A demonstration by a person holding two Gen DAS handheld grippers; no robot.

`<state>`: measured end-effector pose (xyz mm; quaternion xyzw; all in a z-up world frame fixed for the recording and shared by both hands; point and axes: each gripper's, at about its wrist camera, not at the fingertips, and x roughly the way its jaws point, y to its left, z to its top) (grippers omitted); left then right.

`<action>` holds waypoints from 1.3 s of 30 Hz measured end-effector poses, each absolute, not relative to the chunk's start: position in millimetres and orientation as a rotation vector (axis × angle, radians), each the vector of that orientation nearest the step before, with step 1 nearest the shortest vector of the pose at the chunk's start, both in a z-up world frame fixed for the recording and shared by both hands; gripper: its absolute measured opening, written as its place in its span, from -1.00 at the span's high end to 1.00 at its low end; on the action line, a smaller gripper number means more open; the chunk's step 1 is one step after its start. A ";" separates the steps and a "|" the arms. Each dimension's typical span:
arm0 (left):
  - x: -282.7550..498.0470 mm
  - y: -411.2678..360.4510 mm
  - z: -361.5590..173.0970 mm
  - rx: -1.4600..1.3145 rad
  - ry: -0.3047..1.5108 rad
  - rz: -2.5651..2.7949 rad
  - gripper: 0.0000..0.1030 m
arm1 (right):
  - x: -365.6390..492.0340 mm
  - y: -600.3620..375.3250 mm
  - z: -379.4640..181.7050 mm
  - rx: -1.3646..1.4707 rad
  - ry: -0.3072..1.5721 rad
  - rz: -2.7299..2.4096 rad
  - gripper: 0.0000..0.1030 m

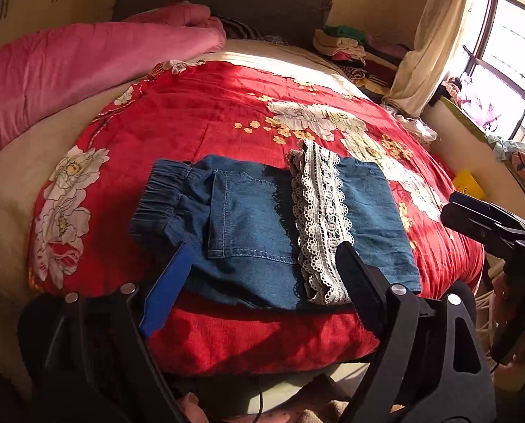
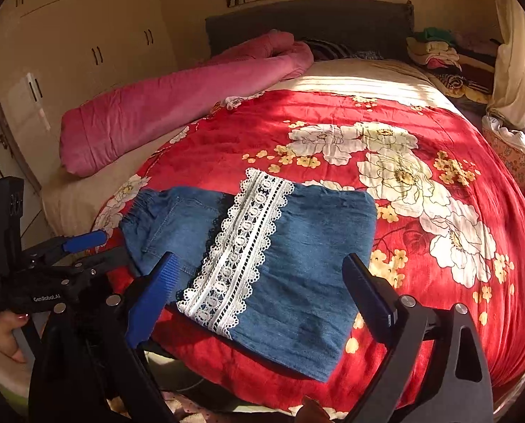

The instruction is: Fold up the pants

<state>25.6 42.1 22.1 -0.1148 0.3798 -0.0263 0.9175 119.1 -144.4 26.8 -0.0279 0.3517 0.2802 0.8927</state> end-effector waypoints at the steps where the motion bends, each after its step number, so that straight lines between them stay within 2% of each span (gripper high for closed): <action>1: 25.4 45.1 21.2 -0.243 0.780 -0.052 -0.50 | 120.9 -140.6 28.1 -0.061 0.728 0.588 -0.82; 6: 25.2 56.8 14.9 -0.244 0.783 -0.026 -0.66 | 132.7 -123.3 32.9 -0.078 0.727 0.613 -0.84; 15: 30.8 84.7 -6.6 -0.293 0.815 0.011 -0.76 | 159.9 -76.8 37.5 -0.144 0.738 0.680 -0.87; 28: 43.9 120.2 -50.0 -0.402 0.883 0.049 -0.79 | 215.5 20.7 2.6 -0.275 0.891 0.912 -0.88; 39: 59.1 116.4 -60.0 -0.441 0.871 -0.012 -0.79 | 237.5 99.7 -43.5 -0.464 1.052 1.089 -0.88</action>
